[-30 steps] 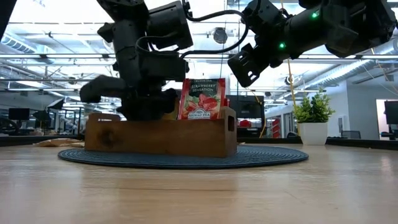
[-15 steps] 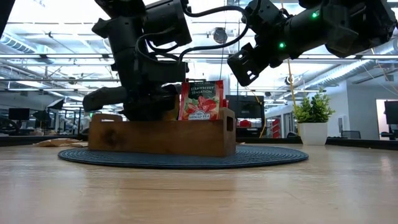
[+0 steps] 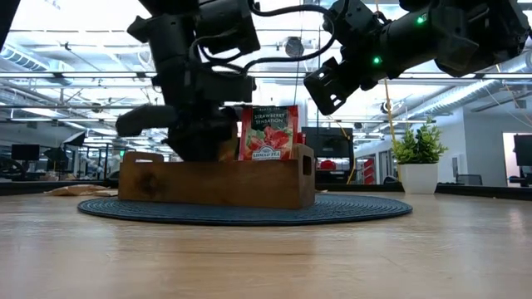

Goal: Pick & Place Tea
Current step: Put the yellow tea bag into the middle section of the wooden organizer

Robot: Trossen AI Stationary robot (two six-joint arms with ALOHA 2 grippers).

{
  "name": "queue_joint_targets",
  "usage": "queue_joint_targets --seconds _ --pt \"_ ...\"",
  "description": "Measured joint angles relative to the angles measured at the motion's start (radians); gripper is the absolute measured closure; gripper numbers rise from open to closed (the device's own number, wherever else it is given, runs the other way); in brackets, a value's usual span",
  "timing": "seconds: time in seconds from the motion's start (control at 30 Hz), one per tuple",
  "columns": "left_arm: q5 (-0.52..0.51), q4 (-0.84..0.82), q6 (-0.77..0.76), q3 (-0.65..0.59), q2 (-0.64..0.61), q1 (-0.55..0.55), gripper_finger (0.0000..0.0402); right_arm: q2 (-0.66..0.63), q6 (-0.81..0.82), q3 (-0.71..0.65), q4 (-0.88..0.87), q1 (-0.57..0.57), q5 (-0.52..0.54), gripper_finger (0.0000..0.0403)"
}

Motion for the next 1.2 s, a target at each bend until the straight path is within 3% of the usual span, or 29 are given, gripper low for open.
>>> queue_joint_targets --seconds 0.23,0.83,1.03,1.2 --pt "0.001 -0.062 -0.071 0.056 -0.001 0.0 0.0387 0.0 0.0 0.0 0.0 0.0 0.0 0.0344" --pt "-0.001 -0.119 -0.093 0.058 -0.019 -0.051 0.0387 0.0 0.002 0.0 -0.001 0.0 0.0 0.0344" --pt "0.005 -0.126 -0.103 0.058 -0.123 -0.051 0.0387 0.0 0.002 0.0 0.0 0.0 0.0 0.0344" --pt "0.112 -0.026 -0.079 0.008 -0.312 -0.013 0.0387 0.0 -0.007 0.0 0.0 0.0 -0.012 0.0344"
